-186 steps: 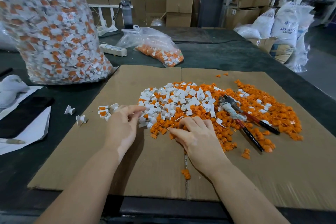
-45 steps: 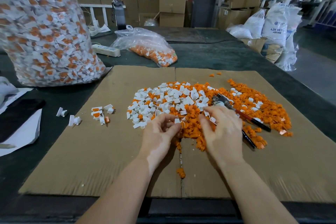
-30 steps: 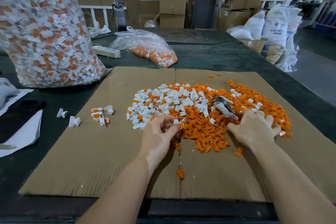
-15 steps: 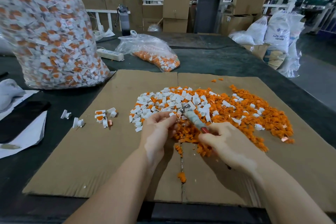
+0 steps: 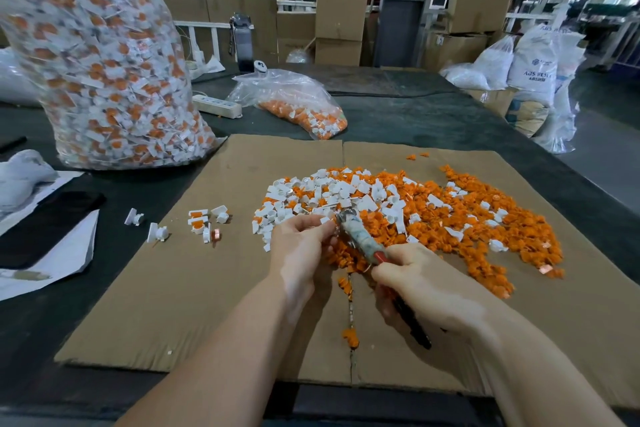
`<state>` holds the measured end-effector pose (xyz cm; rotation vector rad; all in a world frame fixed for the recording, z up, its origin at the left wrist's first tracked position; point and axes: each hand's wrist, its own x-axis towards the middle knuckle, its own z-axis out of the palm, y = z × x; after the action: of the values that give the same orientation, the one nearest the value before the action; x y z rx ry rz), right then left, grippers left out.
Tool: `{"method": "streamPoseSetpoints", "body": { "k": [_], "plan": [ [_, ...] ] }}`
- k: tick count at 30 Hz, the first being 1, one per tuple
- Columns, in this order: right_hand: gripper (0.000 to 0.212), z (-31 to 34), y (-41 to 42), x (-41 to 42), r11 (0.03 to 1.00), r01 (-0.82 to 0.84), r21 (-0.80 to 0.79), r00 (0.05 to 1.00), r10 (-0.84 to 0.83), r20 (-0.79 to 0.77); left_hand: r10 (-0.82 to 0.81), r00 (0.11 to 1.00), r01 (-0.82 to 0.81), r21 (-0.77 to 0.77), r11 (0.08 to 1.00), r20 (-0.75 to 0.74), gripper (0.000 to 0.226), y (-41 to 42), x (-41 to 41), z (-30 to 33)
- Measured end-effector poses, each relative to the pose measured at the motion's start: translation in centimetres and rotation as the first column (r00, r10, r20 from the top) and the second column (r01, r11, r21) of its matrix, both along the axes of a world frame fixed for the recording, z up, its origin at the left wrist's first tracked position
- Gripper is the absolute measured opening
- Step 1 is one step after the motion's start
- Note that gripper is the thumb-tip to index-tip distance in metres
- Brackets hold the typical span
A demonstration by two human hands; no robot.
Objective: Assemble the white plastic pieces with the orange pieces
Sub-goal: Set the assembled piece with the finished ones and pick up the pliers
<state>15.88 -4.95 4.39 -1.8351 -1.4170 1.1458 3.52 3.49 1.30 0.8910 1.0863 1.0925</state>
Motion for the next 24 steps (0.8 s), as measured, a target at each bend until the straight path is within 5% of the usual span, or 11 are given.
{"method": "streamPoseSetpoints", "body": {
  "k": [6,16,21,24],
  "plan": [
    [0.026,-0.4,0.1,0.1,0.992,-0.032,0.121,0.931,-0.014,0.365,0.013,1.000,-0.012,0.036,0.999,-0.022,0.008,-0.2,0.2,-0.2],
    [0.035,-2.2,-0.3,1.7,0.950,0.124,0.286,0.922,-0.217,0.322,0.005,1.000,-0.006,0.036,0.999,0.016,0.009,-0.1,0.0,-1.0],
    [0.040,-2.8,0.5,5.0,0.832,0.307,0.463,0.678,-0.532,0.508,0.024,0.936,0.084,0.291,0.953,-0.352,0.022,-0.1,-0.6,-2.4],
    [0.053,-3.6,1.3,7.1,0.820,0.318,0.476,0.537,-0.569,0.622,0.039,0.890,0.122,0.319,0.940,-0.454,0.023,-0.2,-0.4,-2.7]
  ]
}}
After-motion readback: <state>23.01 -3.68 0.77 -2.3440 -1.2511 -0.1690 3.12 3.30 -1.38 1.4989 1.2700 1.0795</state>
